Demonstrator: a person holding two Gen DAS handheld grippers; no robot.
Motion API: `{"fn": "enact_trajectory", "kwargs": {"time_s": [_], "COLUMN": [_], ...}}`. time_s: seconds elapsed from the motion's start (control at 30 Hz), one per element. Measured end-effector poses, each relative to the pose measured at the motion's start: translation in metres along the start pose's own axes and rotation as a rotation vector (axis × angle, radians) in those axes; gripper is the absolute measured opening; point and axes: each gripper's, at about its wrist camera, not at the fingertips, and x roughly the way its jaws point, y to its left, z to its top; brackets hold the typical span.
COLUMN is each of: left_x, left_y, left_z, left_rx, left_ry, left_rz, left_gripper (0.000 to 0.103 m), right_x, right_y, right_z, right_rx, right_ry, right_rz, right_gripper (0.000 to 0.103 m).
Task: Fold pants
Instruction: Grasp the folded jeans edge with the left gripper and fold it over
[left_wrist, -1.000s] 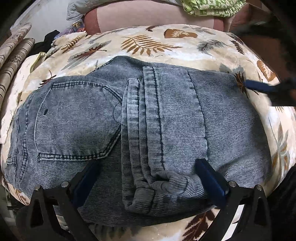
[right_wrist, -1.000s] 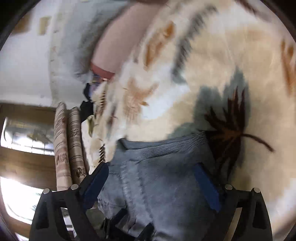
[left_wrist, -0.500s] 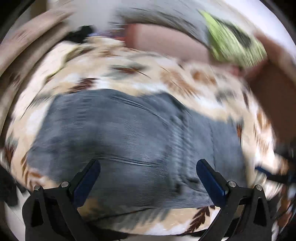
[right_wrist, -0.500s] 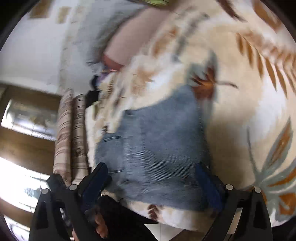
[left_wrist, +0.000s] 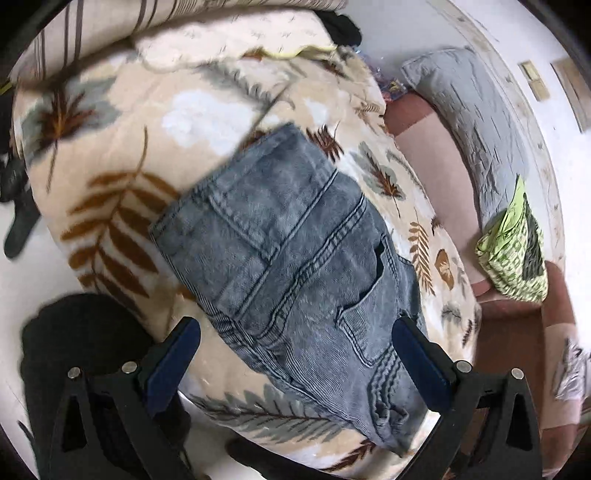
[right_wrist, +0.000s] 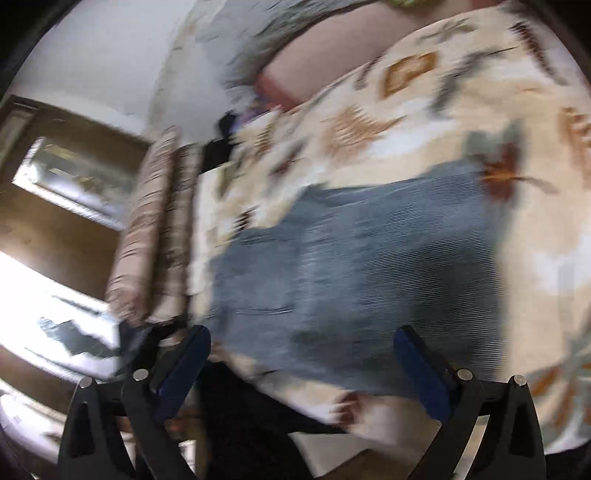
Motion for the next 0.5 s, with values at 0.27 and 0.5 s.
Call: {"fn": "enact_trajectory", "kwargs": {"time_s": [0.27, 0.5], "left_x": [0.013, 0.038], "left_y": [0.007, 0.015], "left_z": [0.004, 0.013], "left_rx": [-0.011, -0.103], "left_ry": [-0.016, 0.022], "left_rz": [0.046, 0.071], "left_gripper": [0.103, 0.103], "right_x": [0.076, 0.066], "right_y": [-0.010, 0.025], "right_z": [-0.006, 0.003], "right_rx": [0.020, -0.035], "right_ry": [0.153, 0.106], "right_rz": [-0.089, -0.022], "right_gripper": [0.102, 0.102]}}
